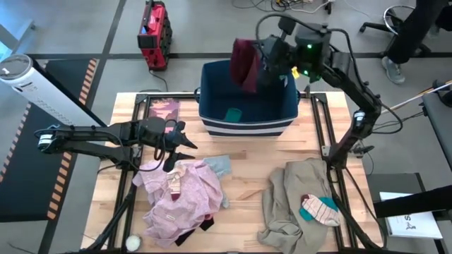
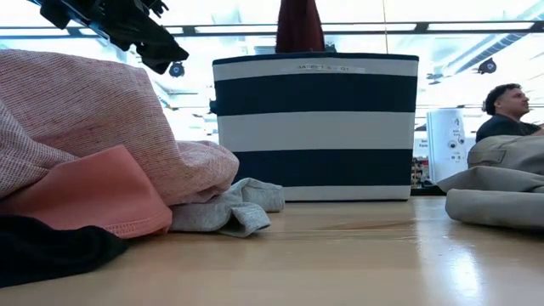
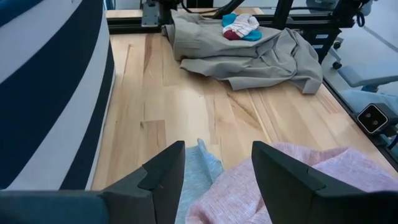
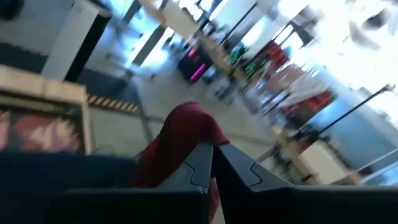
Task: Sort clothes
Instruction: Put the maroon underwear into the blue bin
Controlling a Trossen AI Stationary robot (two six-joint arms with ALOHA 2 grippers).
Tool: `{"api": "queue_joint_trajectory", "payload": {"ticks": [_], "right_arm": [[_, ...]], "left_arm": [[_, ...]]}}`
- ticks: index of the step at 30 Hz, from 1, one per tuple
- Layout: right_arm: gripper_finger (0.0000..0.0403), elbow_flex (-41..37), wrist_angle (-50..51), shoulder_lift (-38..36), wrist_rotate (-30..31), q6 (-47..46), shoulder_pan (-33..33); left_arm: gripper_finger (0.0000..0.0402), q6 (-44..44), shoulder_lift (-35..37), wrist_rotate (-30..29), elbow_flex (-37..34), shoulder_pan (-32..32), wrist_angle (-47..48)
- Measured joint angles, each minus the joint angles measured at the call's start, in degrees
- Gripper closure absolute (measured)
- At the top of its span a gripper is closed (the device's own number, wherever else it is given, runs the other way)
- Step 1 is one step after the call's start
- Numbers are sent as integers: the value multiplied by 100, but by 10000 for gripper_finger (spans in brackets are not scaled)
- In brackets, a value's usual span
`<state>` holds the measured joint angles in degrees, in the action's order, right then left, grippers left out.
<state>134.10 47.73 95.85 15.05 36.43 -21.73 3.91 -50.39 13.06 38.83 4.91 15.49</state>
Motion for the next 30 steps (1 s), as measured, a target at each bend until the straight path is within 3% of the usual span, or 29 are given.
{"api": "queue_joint_trajectory", "payload": {"ticks": [11, 30], "right_arm": [[403, -130, 1911, 396, -1085, -898, -535], [403, -1858, 1346, 1125, -2197, -944, -1090]], "left_arm": [[225, -1, 2, 0, 0, 0, 2], [226, -5, 1, 0, 0, 0, 3]]}}
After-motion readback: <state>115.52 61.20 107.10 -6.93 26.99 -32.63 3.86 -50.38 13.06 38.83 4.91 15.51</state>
